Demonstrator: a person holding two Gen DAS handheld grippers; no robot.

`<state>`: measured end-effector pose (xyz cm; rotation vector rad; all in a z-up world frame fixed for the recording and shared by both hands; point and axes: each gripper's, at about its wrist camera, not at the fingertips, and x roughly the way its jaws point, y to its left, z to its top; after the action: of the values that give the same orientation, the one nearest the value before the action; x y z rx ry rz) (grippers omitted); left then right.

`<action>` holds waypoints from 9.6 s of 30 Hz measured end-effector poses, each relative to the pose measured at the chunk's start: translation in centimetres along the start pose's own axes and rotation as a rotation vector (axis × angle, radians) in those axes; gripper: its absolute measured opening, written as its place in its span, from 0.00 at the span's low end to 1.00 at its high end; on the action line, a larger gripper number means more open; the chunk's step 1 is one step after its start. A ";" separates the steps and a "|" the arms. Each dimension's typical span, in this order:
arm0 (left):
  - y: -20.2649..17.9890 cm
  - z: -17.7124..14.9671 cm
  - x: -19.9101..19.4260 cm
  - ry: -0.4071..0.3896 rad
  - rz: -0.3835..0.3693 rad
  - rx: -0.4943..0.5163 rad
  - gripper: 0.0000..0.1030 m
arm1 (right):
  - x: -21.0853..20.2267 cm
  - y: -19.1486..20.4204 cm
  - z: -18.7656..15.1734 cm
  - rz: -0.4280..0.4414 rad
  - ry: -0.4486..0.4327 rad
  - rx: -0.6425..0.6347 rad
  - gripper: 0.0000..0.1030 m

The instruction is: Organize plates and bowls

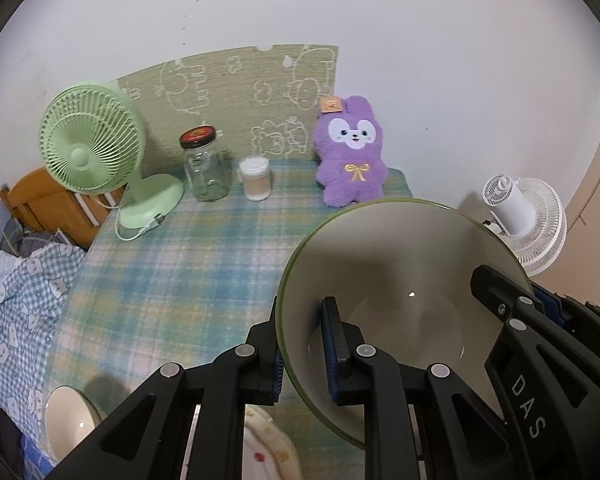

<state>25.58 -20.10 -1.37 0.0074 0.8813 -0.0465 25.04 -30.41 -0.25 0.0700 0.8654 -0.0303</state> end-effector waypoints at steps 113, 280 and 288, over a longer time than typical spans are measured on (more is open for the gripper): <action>30.4 -15.3 1.7 0.239 0.067 -0.080 0.17 | 3.4 31.3 -16.3 -0.011 0.259 -0.164 0.16; 13.6 -12.7 3.9 0.301 -0.137 -0.048 0.47 | 5.8 14.7 -13.0 0.073 0.368 -0.080 0.45; 14.3 -12.4 3.6 0.283 -0.111 -0.035 0.67 | 5.1 15.0 -12.6 0.057 0.330 -0.080 0.58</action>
<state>18.88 -5.59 -12.22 -0.0690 1.1653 -0.1360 19.57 -14.51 -11.57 0.0244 1.1930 0.0708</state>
